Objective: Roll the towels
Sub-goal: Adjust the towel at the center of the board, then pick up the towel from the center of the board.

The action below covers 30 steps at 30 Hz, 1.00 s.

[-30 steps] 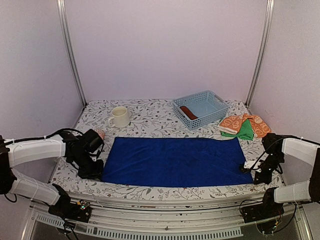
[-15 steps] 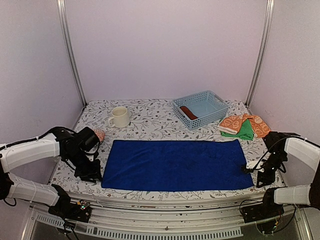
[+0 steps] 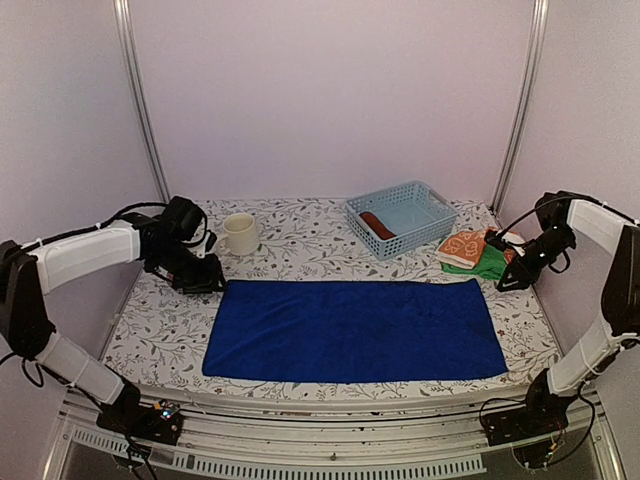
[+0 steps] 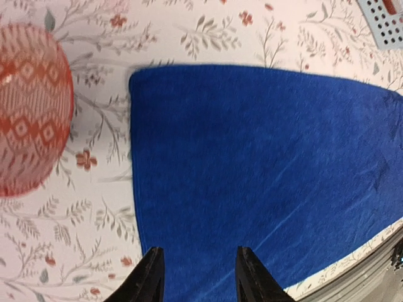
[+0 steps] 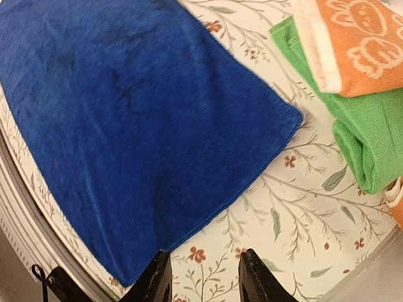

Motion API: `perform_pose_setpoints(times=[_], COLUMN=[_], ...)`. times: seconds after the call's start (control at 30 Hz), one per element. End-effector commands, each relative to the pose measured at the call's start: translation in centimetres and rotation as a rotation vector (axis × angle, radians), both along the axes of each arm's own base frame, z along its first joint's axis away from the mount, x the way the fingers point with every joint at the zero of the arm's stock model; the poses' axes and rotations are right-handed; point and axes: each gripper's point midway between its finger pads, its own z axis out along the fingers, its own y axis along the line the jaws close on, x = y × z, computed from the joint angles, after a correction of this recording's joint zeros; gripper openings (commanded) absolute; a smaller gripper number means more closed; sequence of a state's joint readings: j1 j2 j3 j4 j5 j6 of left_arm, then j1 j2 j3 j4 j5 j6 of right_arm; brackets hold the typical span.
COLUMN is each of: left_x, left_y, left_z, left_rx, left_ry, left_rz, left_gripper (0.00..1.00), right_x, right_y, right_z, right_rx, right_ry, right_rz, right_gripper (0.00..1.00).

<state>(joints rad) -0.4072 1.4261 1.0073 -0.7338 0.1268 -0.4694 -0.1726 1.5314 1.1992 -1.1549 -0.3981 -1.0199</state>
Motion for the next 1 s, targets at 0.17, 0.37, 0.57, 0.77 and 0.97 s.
perform_pose_setpoints(times=[0.17,0.37,0.57,0.77,0.97], left_x=[8.9,10.0,10.0,10.0,10.3], left_y=[-2.6,-3.0,-2.5,-2.1,-1.5], left_z=[0.8,0.1,-1.5,-2.0,-2.7], left_rx=[-0.096,-0.109,-0.079,-0.068,-0.048], left_ry=[-0.214,-0.220,-0.188,-0.179,-0.166], left_rz=[-0.148,-0.161,-0.147,-0.145,-0.137], left_gripper=[0.41,0.42,0.42,0.39,0.39], right_x=[8.4,10.7,11.5,12.0,12.4], right_y=[-0.3,0.0,0.8,0.5,0.0], right_z=[-3.3,-5.1,-7.2,-9.3,-10.0], right_rx=[0.171,0.235,0.243,0.187,0.156], right_ry=[0.055,0.102,0.152,0.171,0.168], right_rz=[-0.296,-0.342,-0.349,-0.373,-0.388], right_gripper=[0.38,0.40,0.40,0.34,0.12])
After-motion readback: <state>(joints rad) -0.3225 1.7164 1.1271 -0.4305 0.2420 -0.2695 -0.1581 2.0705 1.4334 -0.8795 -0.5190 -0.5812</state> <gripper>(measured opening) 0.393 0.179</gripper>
